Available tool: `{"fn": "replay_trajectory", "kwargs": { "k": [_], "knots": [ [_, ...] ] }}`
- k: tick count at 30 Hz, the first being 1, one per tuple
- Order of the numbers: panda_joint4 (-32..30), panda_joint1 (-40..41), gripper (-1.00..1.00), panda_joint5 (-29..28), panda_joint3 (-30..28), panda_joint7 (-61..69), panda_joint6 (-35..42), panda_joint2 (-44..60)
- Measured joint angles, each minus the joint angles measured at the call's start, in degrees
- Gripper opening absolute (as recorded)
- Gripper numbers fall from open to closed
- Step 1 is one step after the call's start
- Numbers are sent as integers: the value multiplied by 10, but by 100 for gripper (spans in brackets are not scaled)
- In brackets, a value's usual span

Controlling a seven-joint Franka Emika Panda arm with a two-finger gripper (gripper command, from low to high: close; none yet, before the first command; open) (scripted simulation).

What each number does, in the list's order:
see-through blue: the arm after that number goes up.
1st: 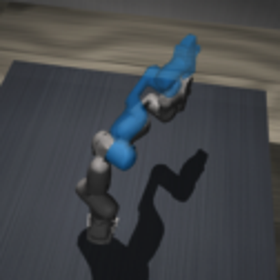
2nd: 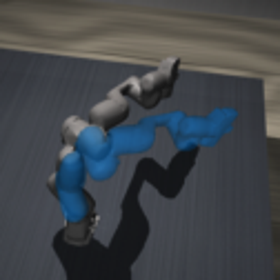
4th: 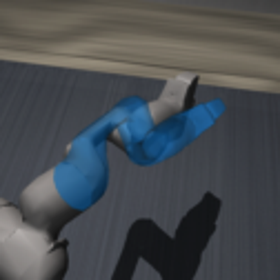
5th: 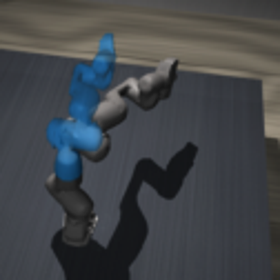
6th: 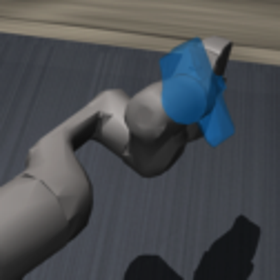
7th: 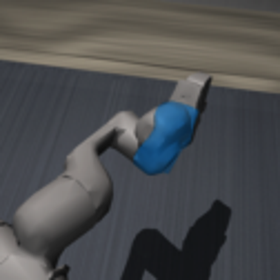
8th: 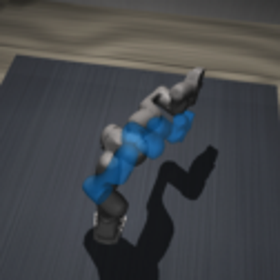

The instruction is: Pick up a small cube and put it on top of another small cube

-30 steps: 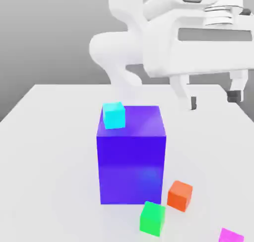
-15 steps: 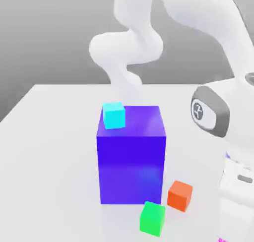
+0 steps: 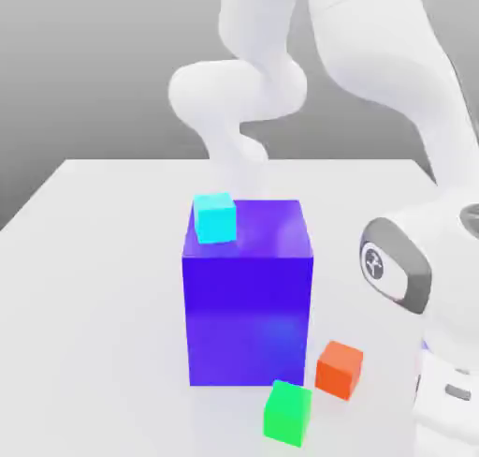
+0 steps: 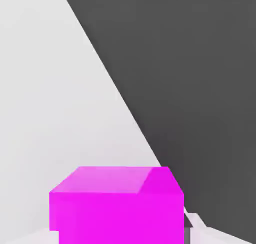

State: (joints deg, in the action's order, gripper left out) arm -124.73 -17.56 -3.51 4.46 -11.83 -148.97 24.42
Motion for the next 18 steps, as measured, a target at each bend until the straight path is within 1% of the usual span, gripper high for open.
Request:
{"fn": "replay_trajectory", "kwargs": {
  "k": [5, 10, 12, 15, 16, 18],
  "knots": [
    [-99, 24, -100, 32, -38, -78, -3, -97],
    [-201, 51, -100, 42, -78, -175, -12, -190],
    [-214, 56, -100, 45, -81, -187, -39, -176],
    [-215, 60, -100, 54, -77, -185, -94, -122],
    [-215, 61, 100, 56, -75, -184, -107, -109],
    [-215, 61, 100, 56, -75, -184, -107, -109]
  ]
}}
